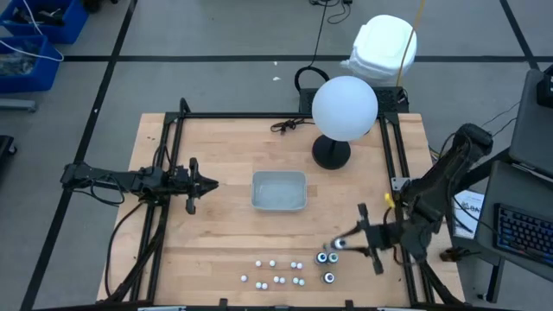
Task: Pick & Place food coloring
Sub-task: Put the big black food coloring bottle into the gray bin
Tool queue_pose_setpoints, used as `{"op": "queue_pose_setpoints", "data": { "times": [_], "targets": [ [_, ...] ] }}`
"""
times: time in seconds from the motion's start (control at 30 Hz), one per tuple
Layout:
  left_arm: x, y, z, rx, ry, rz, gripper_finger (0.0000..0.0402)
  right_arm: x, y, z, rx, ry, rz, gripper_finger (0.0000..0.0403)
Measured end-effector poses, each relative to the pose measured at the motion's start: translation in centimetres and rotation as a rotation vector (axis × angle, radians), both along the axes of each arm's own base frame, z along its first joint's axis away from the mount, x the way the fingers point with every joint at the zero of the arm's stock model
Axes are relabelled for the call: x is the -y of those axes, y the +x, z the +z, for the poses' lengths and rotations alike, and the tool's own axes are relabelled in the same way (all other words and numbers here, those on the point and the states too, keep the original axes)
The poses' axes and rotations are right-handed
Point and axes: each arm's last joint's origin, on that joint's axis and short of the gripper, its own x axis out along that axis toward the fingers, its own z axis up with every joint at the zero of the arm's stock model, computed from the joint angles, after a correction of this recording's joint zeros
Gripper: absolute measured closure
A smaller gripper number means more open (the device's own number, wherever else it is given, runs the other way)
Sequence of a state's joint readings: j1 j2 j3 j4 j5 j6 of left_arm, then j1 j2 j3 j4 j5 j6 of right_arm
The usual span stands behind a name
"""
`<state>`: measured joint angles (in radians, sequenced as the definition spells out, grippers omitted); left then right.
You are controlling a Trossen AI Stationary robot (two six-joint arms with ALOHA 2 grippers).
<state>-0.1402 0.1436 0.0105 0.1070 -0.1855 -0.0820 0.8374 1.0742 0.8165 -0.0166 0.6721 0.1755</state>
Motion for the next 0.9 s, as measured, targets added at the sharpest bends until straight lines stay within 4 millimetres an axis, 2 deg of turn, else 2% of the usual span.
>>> {"op": "queue_pose_setpoints", "data": {
  "times": [0.4, 0.7, 0.9],
  "targets": [
    [0.0, 0.0, 0.0, -0.002, 0.002, 0.0, 0.0353, 6.6, 8.7, 2.1, 0.084, -0.079, -0.03, 0.0293],
    [0.0, 0.0, -0.5, -0.049, -0.022, 0.001, 0.0353, 9.4, 13.9, 2.2, 0.059, -0.101, -0.113, 0.0289],
    [0.0, 0.0, -0.4, -0.047, -0.016, 0.001, 0.0353, 10.6, 16.3, 1.8, 0.034, -0.12, -0.132, 0.0293]
  ]
}}
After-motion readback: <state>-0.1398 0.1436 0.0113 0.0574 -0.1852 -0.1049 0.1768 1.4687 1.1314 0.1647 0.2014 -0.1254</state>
